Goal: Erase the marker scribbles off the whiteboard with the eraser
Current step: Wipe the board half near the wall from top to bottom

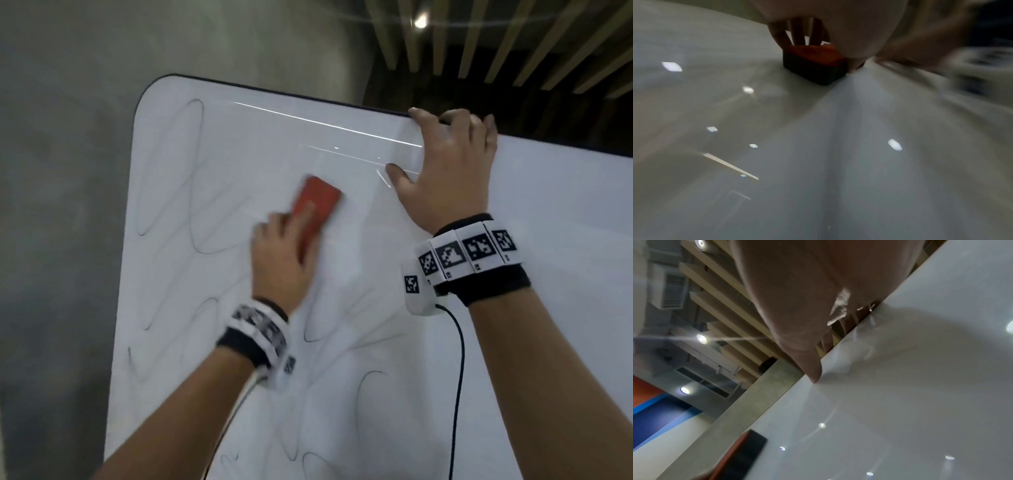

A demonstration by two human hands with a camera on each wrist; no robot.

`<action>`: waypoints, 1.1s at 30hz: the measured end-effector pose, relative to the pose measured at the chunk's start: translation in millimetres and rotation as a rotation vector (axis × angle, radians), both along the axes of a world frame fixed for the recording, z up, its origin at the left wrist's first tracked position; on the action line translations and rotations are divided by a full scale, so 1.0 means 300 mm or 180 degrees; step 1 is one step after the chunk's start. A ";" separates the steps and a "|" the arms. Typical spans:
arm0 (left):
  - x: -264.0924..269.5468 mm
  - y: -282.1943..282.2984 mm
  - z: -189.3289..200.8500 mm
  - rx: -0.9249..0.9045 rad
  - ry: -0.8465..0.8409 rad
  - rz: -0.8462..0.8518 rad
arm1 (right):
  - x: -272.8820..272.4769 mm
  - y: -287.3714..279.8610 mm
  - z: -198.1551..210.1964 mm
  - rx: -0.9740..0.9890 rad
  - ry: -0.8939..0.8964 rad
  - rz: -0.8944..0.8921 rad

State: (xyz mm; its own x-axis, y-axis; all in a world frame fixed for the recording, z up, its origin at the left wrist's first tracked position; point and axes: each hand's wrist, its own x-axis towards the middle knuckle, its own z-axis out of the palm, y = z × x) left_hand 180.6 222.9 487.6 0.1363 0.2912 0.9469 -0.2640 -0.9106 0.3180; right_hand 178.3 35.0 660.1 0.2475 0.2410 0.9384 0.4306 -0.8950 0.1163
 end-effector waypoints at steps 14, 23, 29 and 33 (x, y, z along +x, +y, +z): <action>-0.072 -0.062 -0.222 0.1341 0.0184 -0.0300 | -0.024 0.033 0.010 0.0218 0.0147 0.0003; 0.021 0.207 0.041 -0.0899 0.0221 0.0224 | -0.036 0.038 0.011 0.0251 0.0182 0.0008; 0.011 0.330 0.021 0.0796 0.0107 0.0229 | -0.044 0.184 0.016 -0.0253 0.0087 -0.0301; 0.049 0.521 0.169 -0.0330 0.0429 0.0828 | -0.005 0.364 0.031 -0.0762 0.0251 -0.0100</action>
State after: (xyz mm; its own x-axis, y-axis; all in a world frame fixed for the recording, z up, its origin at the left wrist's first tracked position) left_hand 195.4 379.2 538.2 0.1667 0.4269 0.8888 0.0246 -0.9030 0.4290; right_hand 176.7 144.1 669.4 0.3286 0.4450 0.8331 0.4191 -0.8592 0.2936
